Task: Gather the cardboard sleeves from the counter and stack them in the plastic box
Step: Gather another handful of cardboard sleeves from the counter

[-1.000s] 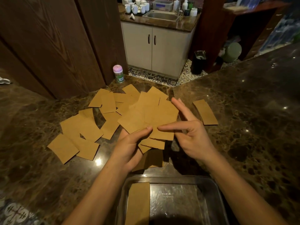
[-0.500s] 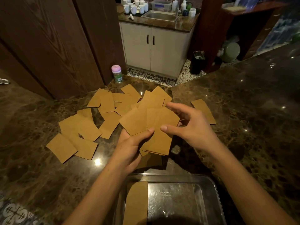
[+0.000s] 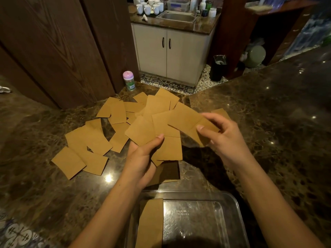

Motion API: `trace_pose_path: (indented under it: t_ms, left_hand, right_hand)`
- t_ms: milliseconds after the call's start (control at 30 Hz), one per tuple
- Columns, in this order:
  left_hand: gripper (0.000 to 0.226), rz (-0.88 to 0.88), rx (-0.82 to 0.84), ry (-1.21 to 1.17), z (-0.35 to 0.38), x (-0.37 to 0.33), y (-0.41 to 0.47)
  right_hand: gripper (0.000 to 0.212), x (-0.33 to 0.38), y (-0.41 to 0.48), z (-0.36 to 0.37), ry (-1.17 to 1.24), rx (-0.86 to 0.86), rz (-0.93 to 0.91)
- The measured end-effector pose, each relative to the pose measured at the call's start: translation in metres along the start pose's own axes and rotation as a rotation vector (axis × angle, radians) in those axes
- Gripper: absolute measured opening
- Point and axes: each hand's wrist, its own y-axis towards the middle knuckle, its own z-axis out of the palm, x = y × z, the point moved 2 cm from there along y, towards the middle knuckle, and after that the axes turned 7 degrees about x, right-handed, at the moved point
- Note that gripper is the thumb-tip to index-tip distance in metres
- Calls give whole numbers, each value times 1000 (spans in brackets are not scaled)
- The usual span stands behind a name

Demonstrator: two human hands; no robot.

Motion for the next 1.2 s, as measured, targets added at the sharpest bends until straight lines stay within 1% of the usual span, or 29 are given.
trace_pose_path:
  t_ms: [33, 67, 133, 200, 233, 300, 367, 400, 467, 500, 600, 667, 733, 833, 900, 933, 1033, 1133, 1200]
  left_hand:
    - [38, 6, 5, 4, 1, 0, 1]
    - [39, 12, 10, 12, 3, 0, 1]
    - [39, 23, 24, 31, 5, 0, 1]
    - [42, 35, 32, 47, 8, 0, 1]
    - [42, 42, 26, 54, 8, 0, 1]
    - [43, 45, 3, 55, 6, -1, 1]
    - [47, 45, -9, 49, 3, -1, 2]
    - [51, 45, -9, 45, 2, 0, 2]
    - [51, 45, 9, 40, 1, 1, 1]
    - [50, 43, 28, 48, 2, 3, 1]
    - [51, 49, 109, 94, 9, 7, -1]
    - [53, 60, 139, 144, 12, 9, -2]
    - [52, 40, 119, 146, 11, 11, -3]
    - [44, -79, 80, 36, 8, 13, -4]
    - [45, -153, 81, -52, 5, 12, -5]
    - [45, -162, 68, -78, 4, 11, -4]
    - [40, -128, 4, -80, -1, 9, -3]
    - [30, -59, -8, -10, -4, 5, -2]
    - [33, -25, 14, 35, -6, 4, -1]
  right_hand:
    - [18, 0, -1, 3, -54, -5, -6]
    - [12, -2, -3, 6, -102, -6, -19]
    - [23, -5, -4, 12, -187, 6, -49]
    - [21, -6, -6, 15, -215, 41, -63]
    - [17, -4, -6, 16, -184, 47, -62]
    - [2, -2, -5, 15, -29, 1, -17]
    - [25, -2, -4, 10, 131, -64, 17]
    - [33, -2, -3, 7, 196, -62, 17]
    - [42, 0, -5, 8, 249, 5, 31]
    - [44, -1, -6, 11, 218, 42, 53]
    - [42, -4, -8, 23, 43, 116, 87]
    - [39, -7, -9, 32, 46, 126, 84]
    - [38, -9, -10, 36, 99, 117, 96]
    - [38, -12, -11, 39, 111, 150, 122]
    - [40, -14, -10, 37, 115, 164, 122]
    - [39, -14, -10, 36, 120, 159, 116]
    - [35, -12, -11, 30, 135, 135, 95]
    - [31, -10, -14, 23, 140, 127, 82]
    - [30, -9, -14, 21, 155, 143, 81]
